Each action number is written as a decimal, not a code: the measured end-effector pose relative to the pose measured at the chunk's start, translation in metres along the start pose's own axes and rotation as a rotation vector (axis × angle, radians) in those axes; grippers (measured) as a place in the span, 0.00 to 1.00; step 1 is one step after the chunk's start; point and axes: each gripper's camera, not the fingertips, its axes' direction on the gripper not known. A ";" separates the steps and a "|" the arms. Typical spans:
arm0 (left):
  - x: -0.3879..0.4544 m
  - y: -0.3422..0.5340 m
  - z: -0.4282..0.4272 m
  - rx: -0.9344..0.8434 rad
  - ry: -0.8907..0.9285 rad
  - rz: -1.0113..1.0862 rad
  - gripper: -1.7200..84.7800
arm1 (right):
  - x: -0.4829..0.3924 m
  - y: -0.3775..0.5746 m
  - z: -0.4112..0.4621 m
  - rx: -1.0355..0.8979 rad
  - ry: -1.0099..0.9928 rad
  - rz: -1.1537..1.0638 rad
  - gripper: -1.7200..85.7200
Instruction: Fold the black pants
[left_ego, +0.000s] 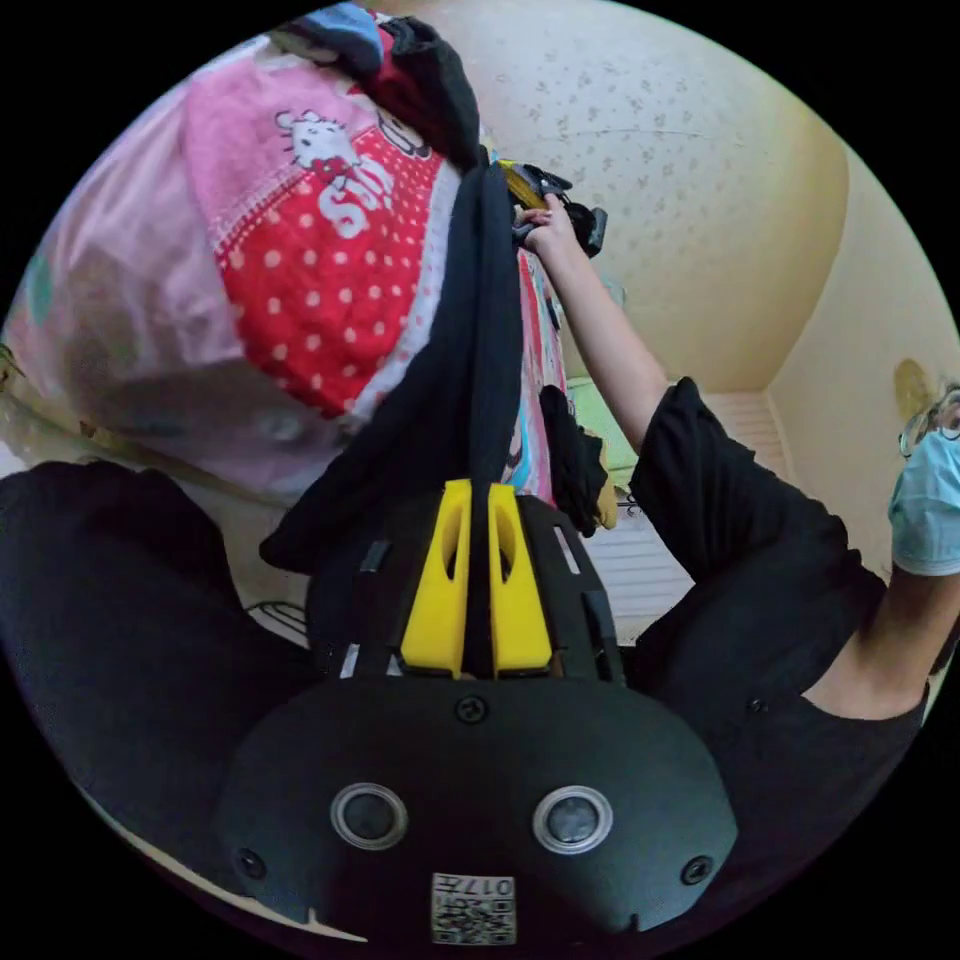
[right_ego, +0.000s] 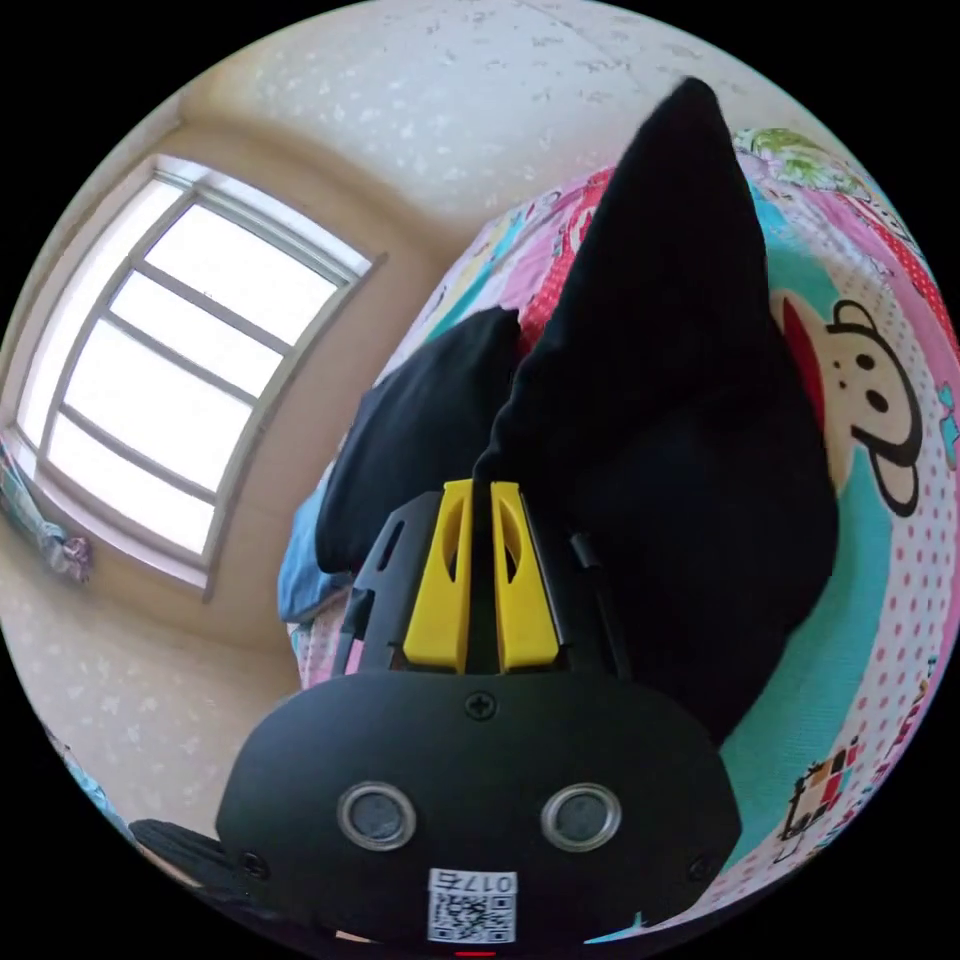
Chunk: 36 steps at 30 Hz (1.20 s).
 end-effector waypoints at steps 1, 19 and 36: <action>-0.004 0.000 0.000 -0.008 0.002 -0.006 0.06 | -0.006 0.006 0.011 -0.027 0.038 -0.040 0.08; 0.027 -0.046 0.034 -0.092 -0.345 0.234 0.15 | -0.067 0.383 -0.102 -0.067 -0.049 -0.219 0.14; 0.094 0.038 0.069 -0.097 -0.290 0.344 0.17 | -0.040 0.393 -0.260 -0.096 -0.161 -0.155 0.16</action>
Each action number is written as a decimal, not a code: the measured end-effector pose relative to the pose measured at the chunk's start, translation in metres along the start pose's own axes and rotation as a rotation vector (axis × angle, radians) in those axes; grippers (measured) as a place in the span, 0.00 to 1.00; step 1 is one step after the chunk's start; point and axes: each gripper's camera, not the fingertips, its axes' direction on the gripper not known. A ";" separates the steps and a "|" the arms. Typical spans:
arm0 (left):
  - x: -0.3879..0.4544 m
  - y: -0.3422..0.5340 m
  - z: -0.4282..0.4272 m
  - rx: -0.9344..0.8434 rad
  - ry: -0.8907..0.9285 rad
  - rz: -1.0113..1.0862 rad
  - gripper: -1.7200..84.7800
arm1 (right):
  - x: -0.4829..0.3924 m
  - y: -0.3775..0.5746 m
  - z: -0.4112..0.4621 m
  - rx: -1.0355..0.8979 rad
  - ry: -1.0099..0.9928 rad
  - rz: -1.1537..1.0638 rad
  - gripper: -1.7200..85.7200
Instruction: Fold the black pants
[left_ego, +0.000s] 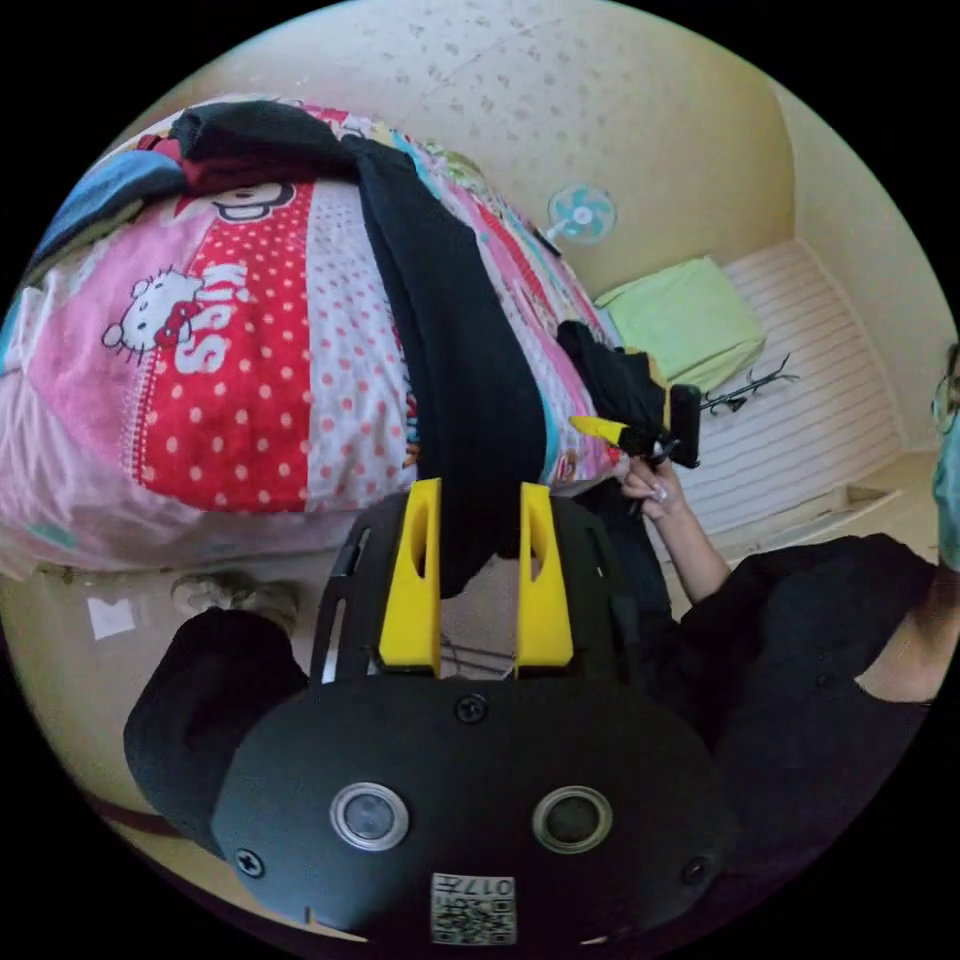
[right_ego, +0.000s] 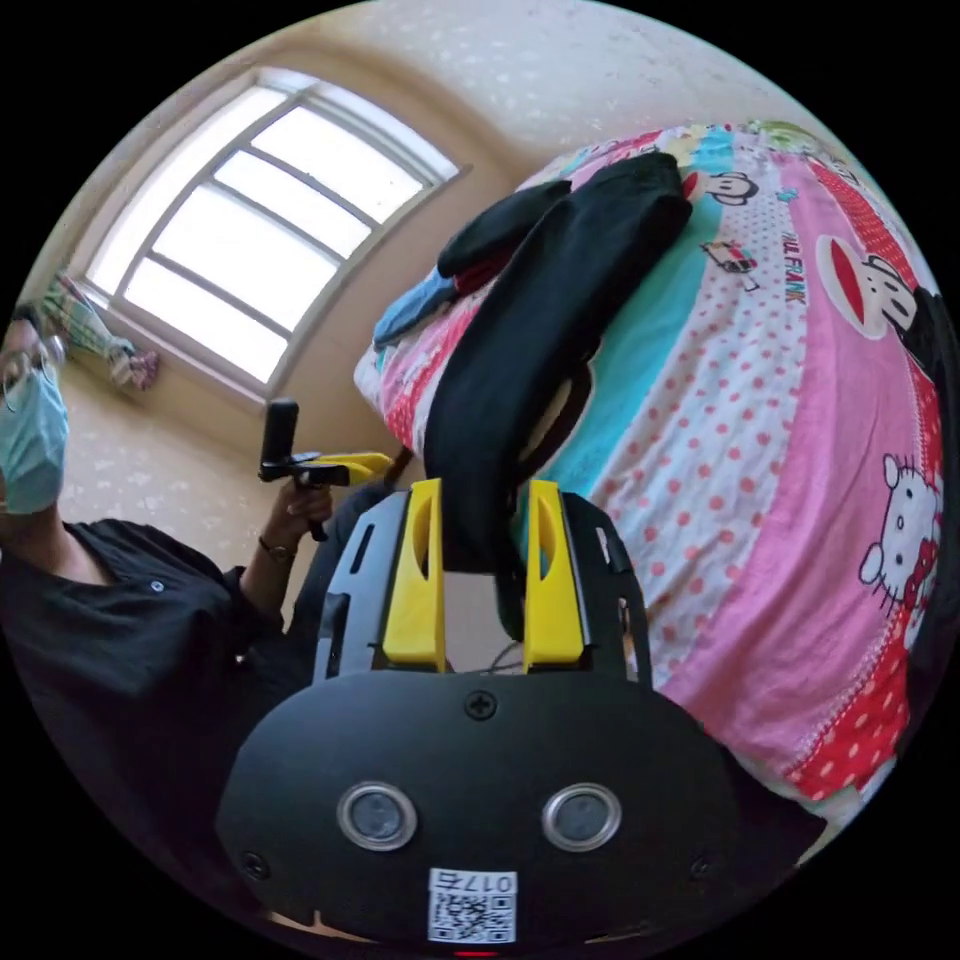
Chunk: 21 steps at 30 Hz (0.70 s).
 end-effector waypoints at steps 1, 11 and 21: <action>-0.004 -0.006 -0.003 0.022 0.011 0.001 0.17 | 0.011 -0.014 -0.007 0.039 -0.022 0.006 0.17; -0.063 -0.026 0.041 0.123 0.180 -0.107 0.15 | 0.030 -0.032 0.033 0.098 -0.236 0.125 0.17; -0.013 0.046 0.034 0.177 0.284 -0.055 0.08 | -0.051 -0.037 0.011 0.098 -0.358 0.071 0.06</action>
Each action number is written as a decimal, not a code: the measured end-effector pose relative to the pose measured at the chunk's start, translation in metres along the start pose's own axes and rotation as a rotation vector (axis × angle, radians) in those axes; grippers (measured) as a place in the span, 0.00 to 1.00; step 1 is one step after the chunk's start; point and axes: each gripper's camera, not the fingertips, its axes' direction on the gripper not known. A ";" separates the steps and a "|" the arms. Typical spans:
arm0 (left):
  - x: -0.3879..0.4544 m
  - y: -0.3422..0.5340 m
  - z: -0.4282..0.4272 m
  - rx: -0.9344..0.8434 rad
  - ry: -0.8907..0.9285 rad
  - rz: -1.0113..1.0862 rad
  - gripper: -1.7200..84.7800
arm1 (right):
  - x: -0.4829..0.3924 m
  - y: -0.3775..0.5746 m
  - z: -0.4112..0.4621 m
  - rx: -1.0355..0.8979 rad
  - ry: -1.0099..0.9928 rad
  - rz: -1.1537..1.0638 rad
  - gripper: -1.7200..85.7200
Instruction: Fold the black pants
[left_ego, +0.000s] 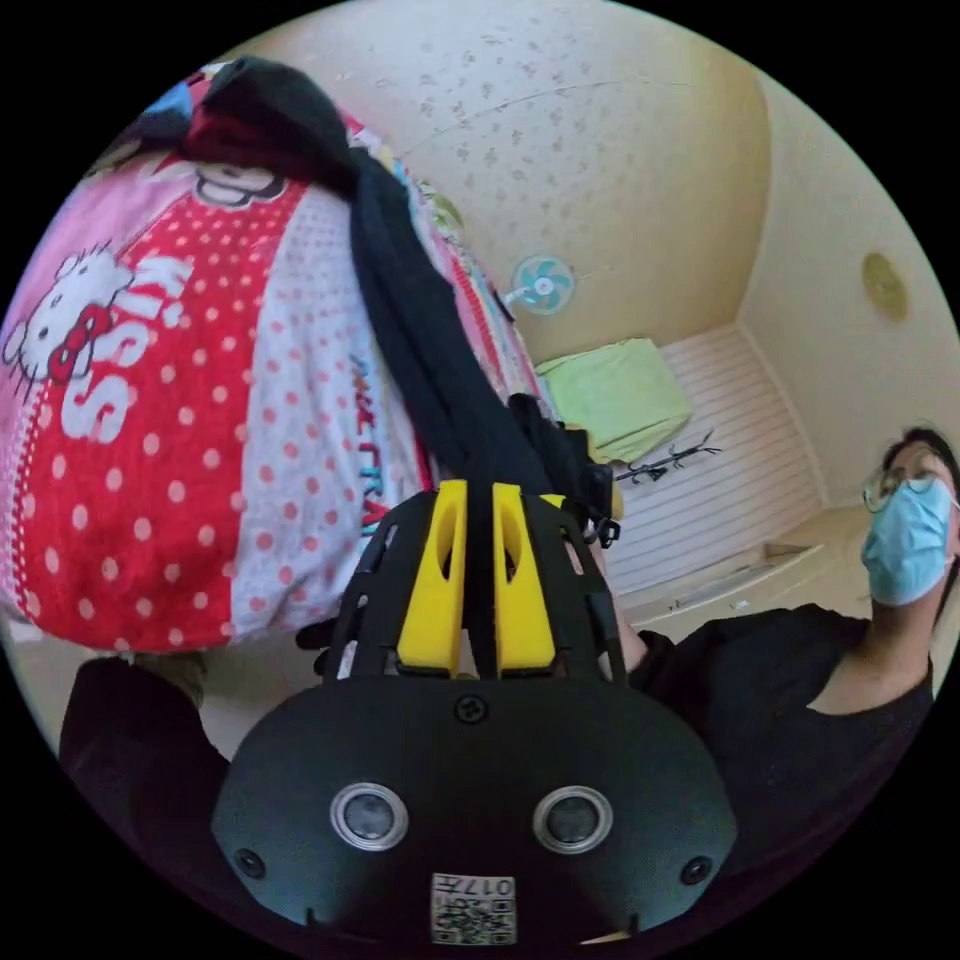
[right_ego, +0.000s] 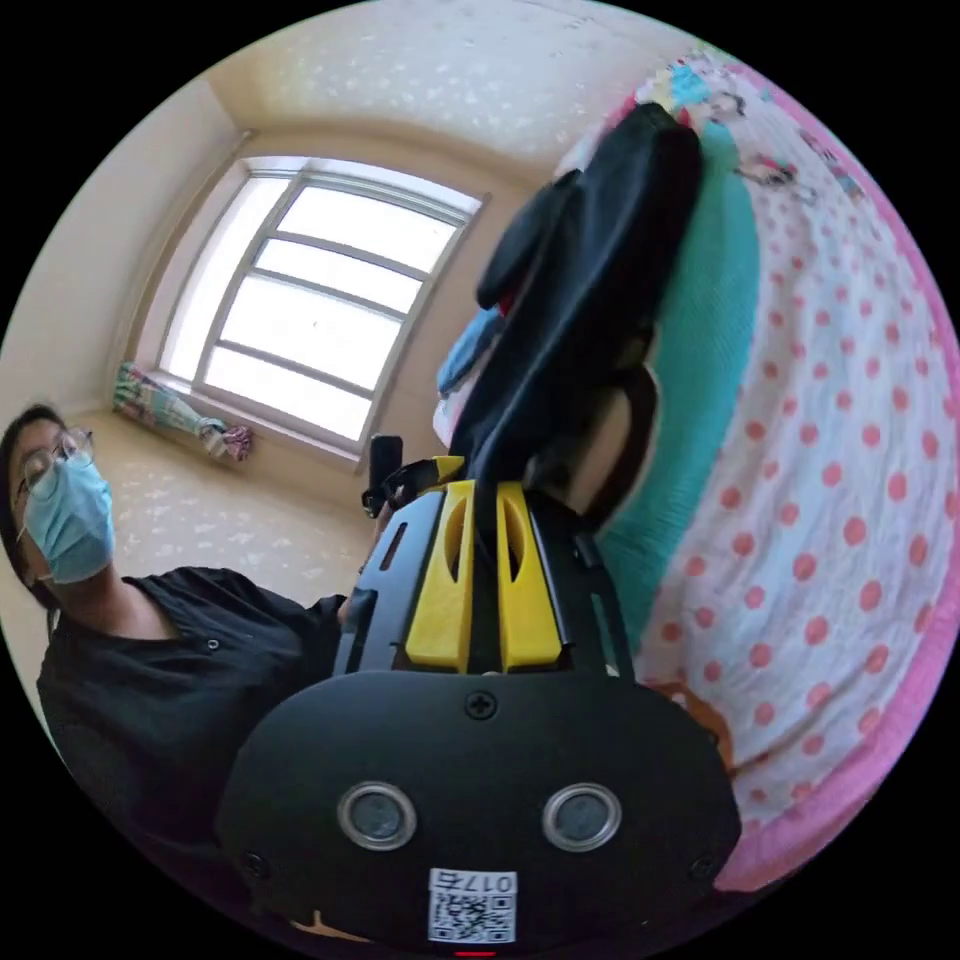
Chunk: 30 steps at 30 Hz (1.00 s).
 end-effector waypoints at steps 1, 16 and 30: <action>0.013 0.002 -0.007 0.019 0.039 0.039 0.08 | -0.036 0.000 -0.013 0.033 -0.048 -0.072 0.06; 0.437 0.010 -0.145 0.406 0.317 0.843 0.08 | -0.589 -0.029 -0.166 0.258 0.027 -1.027 0.04; 0.374 -0.213 -0.003 0.295 -0.098 0.603 0.07 | -0.442 -0.295 -0.161 0.330 0.296 -0.576 0.04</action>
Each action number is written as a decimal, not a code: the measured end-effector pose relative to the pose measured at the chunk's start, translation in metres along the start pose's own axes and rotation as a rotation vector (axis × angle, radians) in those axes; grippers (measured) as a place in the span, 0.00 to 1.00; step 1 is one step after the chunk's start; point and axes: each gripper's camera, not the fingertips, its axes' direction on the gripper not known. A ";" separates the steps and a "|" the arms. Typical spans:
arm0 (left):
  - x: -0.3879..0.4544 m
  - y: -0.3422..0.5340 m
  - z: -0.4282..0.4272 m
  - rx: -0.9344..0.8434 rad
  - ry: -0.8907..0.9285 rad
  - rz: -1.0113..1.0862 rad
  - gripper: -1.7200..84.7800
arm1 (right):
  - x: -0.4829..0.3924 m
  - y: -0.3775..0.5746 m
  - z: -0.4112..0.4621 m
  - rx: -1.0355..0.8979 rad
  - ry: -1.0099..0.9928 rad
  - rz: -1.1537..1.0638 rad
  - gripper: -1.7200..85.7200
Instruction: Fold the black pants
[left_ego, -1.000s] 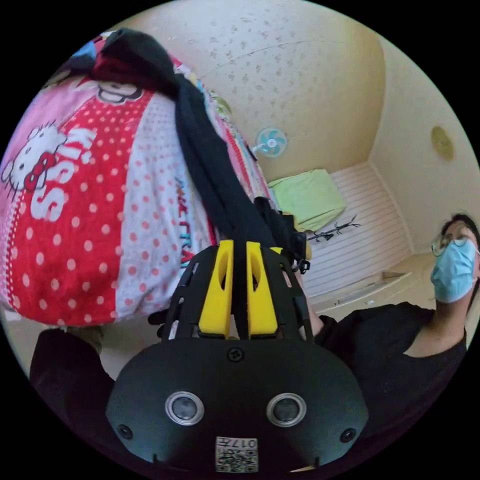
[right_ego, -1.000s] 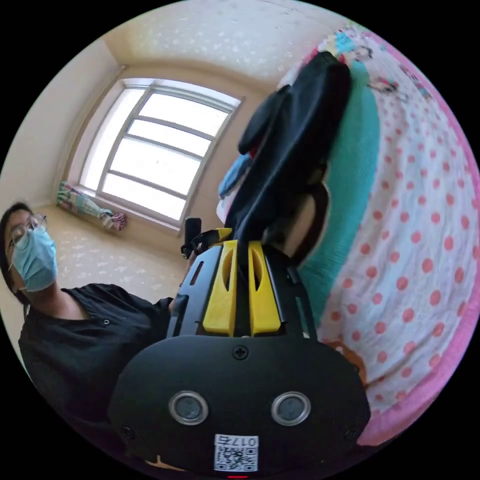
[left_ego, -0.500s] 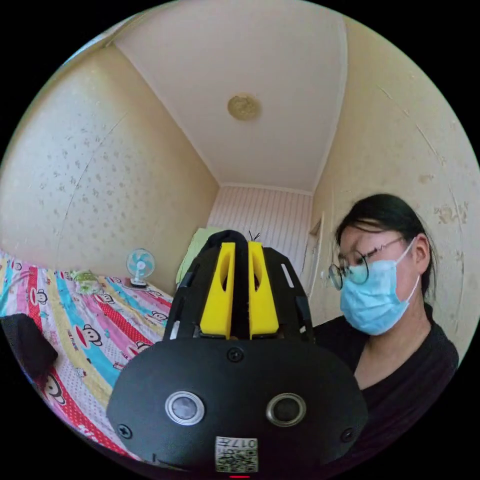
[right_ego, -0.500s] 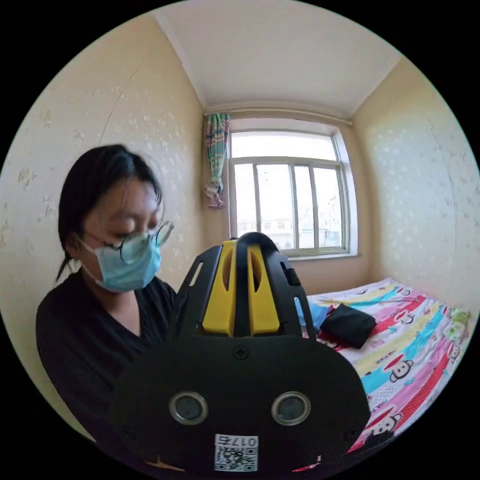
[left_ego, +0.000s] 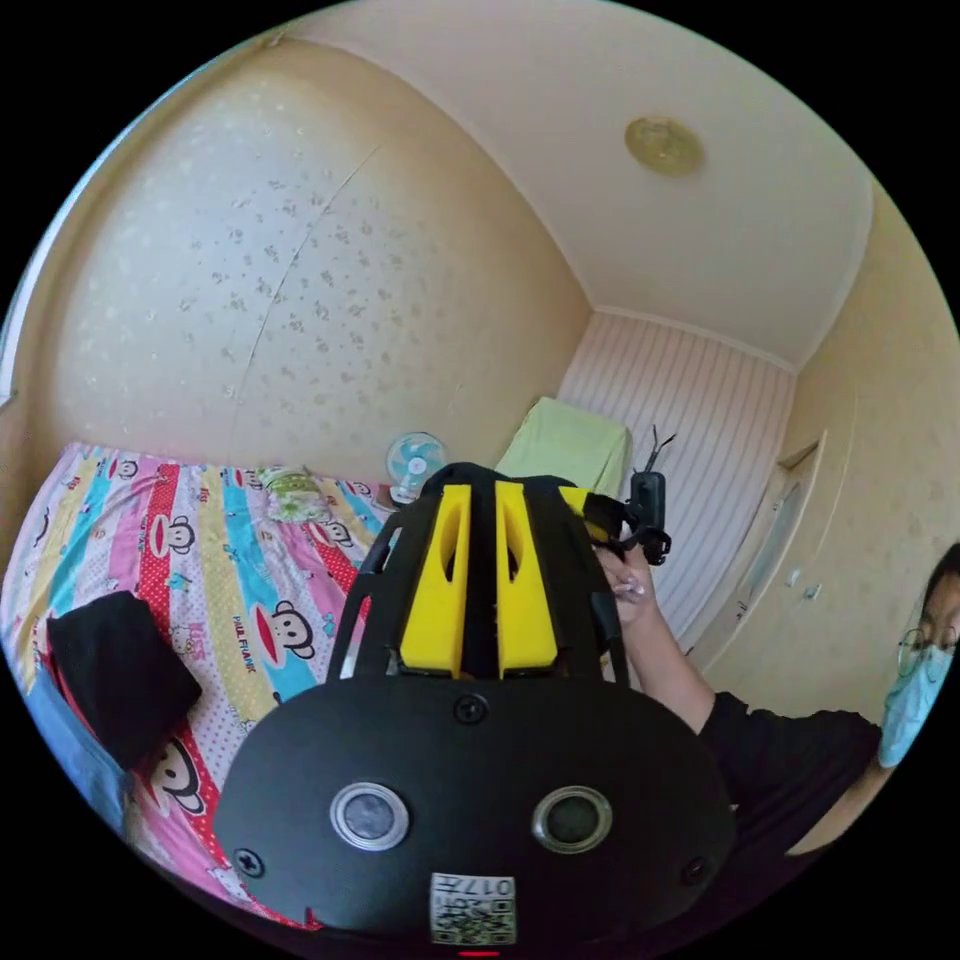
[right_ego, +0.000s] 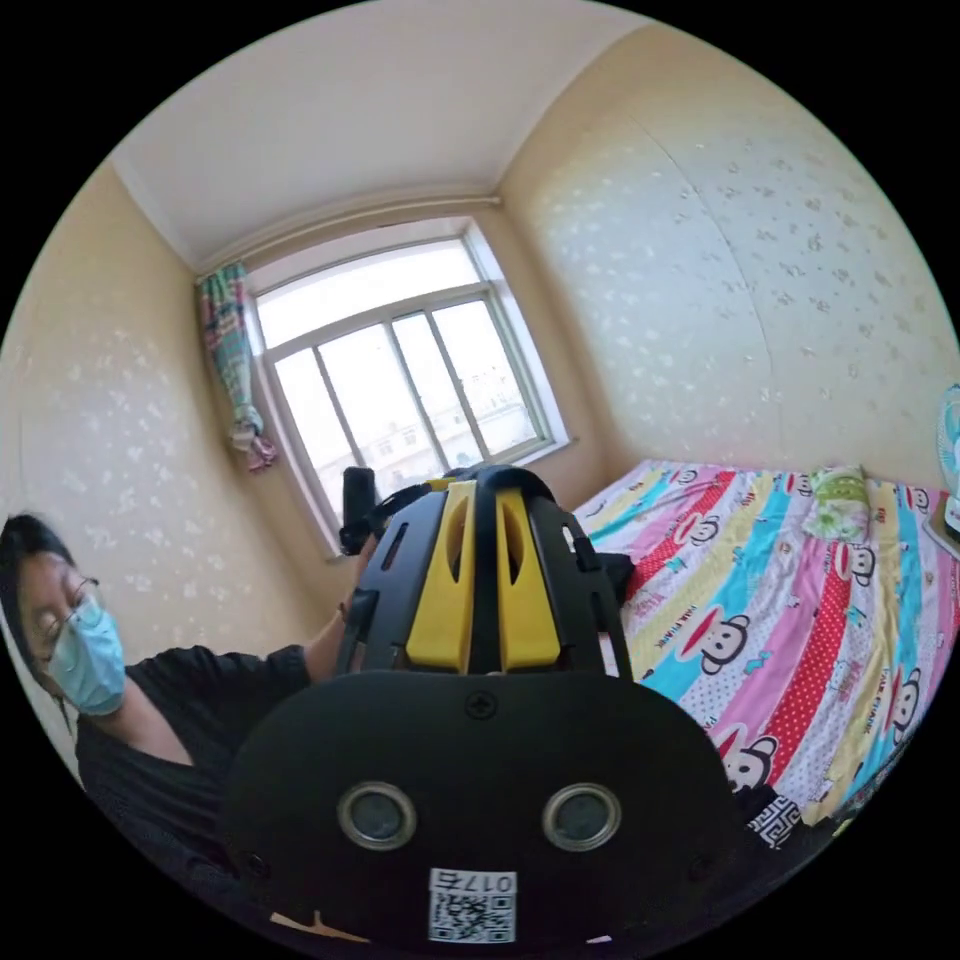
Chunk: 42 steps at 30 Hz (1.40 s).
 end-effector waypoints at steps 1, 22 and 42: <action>-0.012 -0.002 0.009 -0.013 0.000 -0.020 0.07 | 0.023 -0.001 0.019 -0.008 0.043 0.005 0.04; -0.148 0.367 0.011 -0.480 -0.092 -0.493 0.19 | 0.089 0.397 0.064 -0.324 0.134 0.512 0.21; -0.187 0.358 0.067 -0.565 -0.013 -0.831 0.20 | 0.139 0.425 0.110 -0.354 -0.185 0.862 0.19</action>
